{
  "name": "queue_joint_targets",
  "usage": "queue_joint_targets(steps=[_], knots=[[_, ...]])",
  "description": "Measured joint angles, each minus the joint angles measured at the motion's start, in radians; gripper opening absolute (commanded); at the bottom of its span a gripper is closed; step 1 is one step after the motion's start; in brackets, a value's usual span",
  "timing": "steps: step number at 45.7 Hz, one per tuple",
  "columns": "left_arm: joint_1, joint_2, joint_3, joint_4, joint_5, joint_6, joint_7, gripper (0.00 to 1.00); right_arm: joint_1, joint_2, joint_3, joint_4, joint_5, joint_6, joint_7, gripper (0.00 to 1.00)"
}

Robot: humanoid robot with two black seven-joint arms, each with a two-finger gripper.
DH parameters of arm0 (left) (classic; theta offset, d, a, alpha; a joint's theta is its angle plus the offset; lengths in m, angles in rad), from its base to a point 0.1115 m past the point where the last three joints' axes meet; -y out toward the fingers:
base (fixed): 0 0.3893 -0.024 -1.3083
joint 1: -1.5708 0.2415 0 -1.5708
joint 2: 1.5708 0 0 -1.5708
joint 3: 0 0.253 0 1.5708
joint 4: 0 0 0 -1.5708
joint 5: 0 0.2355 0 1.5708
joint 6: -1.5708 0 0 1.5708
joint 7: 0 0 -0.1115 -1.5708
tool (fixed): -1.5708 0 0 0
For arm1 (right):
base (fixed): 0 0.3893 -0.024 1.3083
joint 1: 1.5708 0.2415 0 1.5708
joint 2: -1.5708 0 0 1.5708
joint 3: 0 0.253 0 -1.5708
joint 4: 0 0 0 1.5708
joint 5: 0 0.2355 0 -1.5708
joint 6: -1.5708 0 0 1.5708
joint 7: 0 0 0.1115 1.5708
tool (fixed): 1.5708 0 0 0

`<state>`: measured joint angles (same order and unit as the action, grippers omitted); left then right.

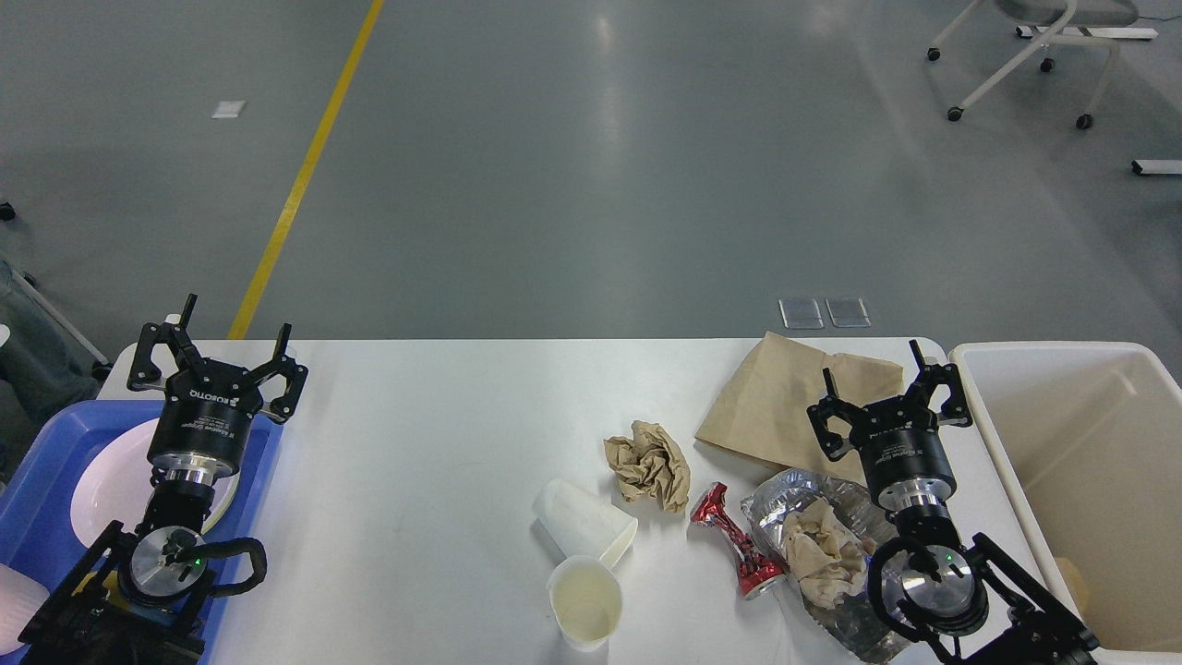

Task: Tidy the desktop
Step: 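Raise the right gripper up from the crumpled paper toward the bin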

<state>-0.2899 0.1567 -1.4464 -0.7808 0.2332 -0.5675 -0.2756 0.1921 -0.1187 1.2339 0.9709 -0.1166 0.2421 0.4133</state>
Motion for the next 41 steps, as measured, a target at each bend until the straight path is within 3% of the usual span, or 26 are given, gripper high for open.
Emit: queue_joint_targets(steps=[21, 29, 35, 41], knots=[[0.000, 0.000, 0.000, 0.000, 0.000, 0.000, 0.000, 0.96, 0.034, -0.049, -0.016, 0.023, -0.062, 0.009, 0.008, 1.00], [0.000, 0.000, 0.000, 0.000, 0.000, 0.000, 0.000, 0.96, 0.088, -0.236, -0.171, 0.026, -0.119, 0.069, 0.010, 1.00], [0.000, 0.000, 0.000, 0.000, 0.000, 0.000, 0.000, 0.96, 0.197, -0.414, -0.345, 0.028, -0.121, 0.207, 0.010, 1.00], [0.000, 0.000, 0.000, 0.000, 0.000, 0.000, 0.000, 0.96, 0.407, -0.621, -0.645, 0.022, -0.120, 0.330, 0.009, 1.00]])
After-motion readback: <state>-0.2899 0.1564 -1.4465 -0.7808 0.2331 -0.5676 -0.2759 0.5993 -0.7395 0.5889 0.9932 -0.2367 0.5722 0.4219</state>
